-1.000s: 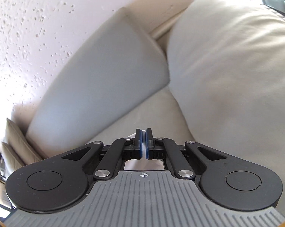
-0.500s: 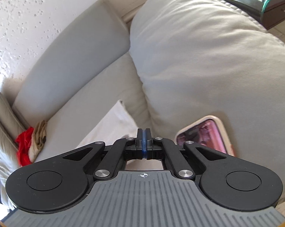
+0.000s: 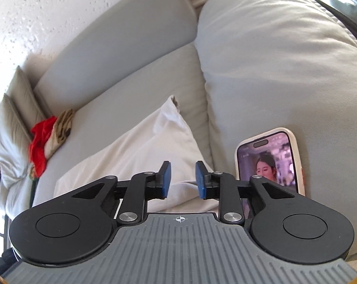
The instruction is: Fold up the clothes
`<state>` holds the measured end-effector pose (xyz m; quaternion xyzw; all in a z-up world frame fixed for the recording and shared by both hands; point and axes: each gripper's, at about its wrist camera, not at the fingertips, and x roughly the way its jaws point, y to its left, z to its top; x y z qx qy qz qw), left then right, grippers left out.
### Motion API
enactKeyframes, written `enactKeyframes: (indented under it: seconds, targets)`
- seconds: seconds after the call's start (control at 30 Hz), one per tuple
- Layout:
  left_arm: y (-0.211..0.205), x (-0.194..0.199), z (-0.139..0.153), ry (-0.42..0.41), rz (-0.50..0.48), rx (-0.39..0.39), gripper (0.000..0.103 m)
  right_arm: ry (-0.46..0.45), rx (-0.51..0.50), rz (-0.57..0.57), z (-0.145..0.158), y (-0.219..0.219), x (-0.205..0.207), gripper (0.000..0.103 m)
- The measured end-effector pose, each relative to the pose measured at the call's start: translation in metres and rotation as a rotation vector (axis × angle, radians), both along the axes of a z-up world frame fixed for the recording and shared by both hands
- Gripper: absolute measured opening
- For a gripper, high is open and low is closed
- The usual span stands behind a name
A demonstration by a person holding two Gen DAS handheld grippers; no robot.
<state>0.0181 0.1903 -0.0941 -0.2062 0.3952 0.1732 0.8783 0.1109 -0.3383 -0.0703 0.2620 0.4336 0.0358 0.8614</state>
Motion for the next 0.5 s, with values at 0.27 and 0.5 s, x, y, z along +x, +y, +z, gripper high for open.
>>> enactKeyframes:
  seconds: [0.27, 0.5]
  targets:
    - [-0.032, -0.026, 0.015, -0.068, 0.020, -0.104, 0.036, -0.062, 0.184, -0.050, 0.026, -0.043, -0.025, 0.034]
    - [-0.048, -0.046, 0.018, -0.076, -0.015, -0.118, 0.038, -0.024, 0.240, -0.057, 0.031, -0.058, -0.035, 0.036]
